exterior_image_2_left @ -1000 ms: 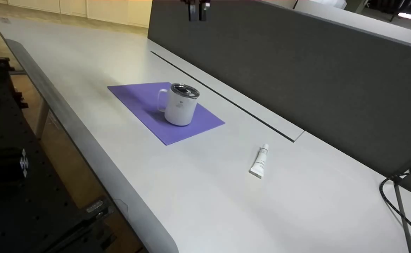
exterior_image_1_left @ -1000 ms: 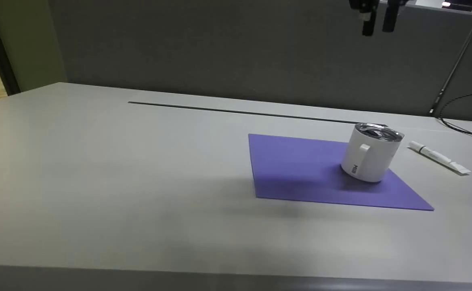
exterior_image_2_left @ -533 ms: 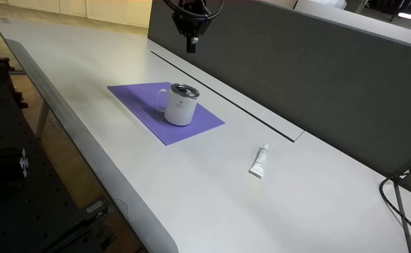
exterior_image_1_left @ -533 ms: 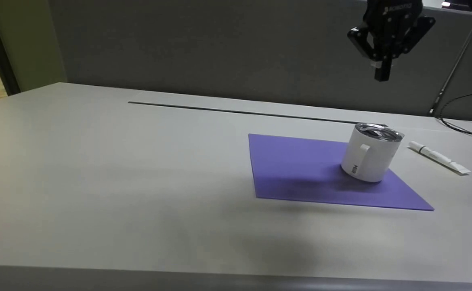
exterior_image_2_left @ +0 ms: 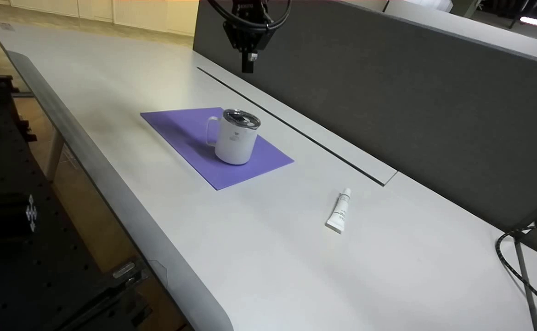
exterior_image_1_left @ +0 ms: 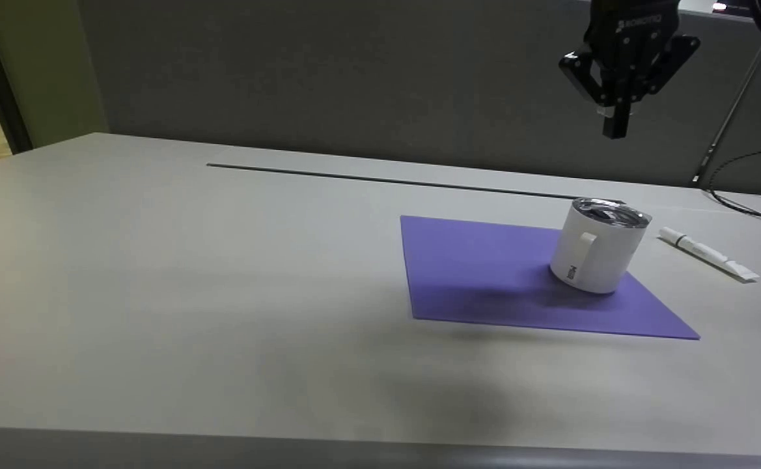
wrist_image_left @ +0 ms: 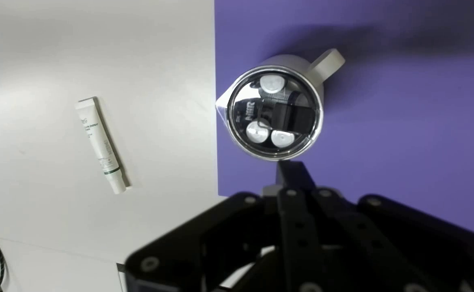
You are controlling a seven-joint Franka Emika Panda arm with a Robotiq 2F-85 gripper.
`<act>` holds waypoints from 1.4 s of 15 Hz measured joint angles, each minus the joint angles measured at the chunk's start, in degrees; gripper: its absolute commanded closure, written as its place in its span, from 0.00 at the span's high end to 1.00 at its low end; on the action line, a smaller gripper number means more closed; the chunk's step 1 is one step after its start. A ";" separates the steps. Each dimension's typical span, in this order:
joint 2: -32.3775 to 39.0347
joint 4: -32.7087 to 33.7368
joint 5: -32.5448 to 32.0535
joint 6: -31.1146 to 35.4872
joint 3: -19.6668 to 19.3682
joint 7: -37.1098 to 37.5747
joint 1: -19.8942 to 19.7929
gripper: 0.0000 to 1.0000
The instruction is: Open the sliding lid on the travel mug
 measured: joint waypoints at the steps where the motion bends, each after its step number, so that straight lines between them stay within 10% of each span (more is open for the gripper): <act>1: 0.10 0.00 0.00 0.00 -0.10 -0.12 0.05 0.00; 21: 12.08 0.09 15.94 11.69 -4.90 -8.30 0.24 0.00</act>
